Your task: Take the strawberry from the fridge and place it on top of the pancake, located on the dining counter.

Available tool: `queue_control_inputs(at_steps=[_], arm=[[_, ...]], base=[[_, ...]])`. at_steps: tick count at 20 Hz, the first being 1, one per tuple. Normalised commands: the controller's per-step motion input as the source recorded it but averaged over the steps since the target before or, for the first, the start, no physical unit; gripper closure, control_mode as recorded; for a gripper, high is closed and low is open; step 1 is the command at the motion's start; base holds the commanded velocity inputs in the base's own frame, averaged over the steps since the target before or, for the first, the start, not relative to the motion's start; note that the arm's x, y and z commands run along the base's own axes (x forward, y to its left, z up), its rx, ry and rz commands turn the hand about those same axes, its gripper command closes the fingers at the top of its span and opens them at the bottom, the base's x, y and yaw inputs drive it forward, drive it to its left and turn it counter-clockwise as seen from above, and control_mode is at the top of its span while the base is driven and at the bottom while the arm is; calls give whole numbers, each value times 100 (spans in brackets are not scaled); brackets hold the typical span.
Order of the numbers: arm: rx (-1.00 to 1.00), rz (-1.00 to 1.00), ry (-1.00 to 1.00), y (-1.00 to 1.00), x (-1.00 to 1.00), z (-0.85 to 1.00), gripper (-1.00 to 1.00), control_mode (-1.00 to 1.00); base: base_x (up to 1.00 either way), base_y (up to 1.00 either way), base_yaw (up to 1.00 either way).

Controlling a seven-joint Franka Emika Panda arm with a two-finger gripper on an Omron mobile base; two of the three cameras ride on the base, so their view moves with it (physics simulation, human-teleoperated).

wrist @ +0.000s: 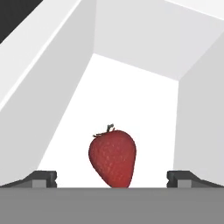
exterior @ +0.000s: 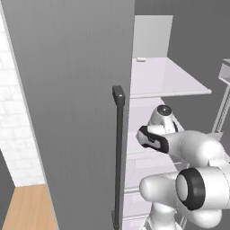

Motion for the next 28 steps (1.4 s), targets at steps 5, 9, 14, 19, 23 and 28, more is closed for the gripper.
queue_control_inputs(at_steps=[5, 9, 14, 19, 23, 28], arm=[[0, 0, 0, 0, 27, -17, -100, -100], [0, 0, 0, 0, 9, -23, -100, -100], [0, 0, 0, 0, 1, -22, -100, -100], [0, 0, 0, 0, 1, -21, 100, -100], [0, 1, -1, 0, -9, -9, 100, -100], [0, 2, -11, 0, -76, 10, 100, -100]], base=[[0, 0, 0], [0, 0, 0], [0, 0, 0], [0, 0, 0], [0, 0, 0], [0, 0, 0]])
